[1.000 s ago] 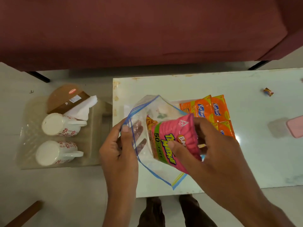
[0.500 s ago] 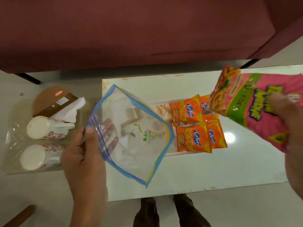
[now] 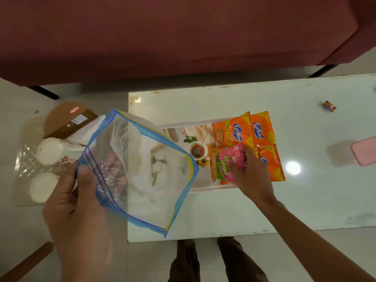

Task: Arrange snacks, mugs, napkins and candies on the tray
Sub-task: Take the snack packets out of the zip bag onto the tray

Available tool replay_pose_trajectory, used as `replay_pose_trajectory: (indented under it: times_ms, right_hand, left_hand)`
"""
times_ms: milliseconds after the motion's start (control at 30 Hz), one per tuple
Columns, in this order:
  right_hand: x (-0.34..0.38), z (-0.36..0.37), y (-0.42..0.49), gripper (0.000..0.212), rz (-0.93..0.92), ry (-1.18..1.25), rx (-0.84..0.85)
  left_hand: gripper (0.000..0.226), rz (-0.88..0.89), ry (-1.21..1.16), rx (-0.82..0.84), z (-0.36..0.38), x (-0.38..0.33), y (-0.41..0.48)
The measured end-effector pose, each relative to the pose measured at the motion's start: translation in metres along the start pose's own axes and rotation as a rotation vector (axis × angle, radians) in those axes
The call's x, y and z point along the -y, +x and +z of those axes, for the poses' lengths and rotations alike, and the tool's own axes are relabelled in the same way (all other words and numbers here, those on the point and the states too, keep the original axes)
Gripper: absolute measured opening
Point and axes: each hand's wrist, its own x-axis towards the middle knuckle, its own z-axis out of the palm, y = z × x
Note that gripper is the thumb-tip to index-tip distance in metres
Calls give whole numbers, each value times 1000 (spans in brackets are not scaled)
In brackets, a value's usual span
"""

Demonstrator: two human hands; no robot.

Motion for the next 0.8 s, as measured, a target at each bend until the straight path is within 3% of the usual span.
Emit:
replay_pose_trajectory:
  times_ms: [200, 300, 400, 667, 800]
  right_hand:
    - [-3, 20, 7, 40, 39, -144, 3]
    - [-3, 23, 7, 45, 83, -189, 6]
    - [-1, 23, 5, 48, 85, -218, -12]
    - [7, 9, -1, 48, 55, -263, -55]
    - [16, -11, -6, 47, -91, -158, -129]
  left_hand:
    - [76, 46, 29, -5, 3, -10, -6]
    - [42, 41, -14, -85, 10, -11, -9]
    - [26, 52, -17, -142, 18, -12, -10]
    - [26, 38, -29, -142, 28, -22, -14]
    - [27, 31, -33, -120, 33, -28, -14]
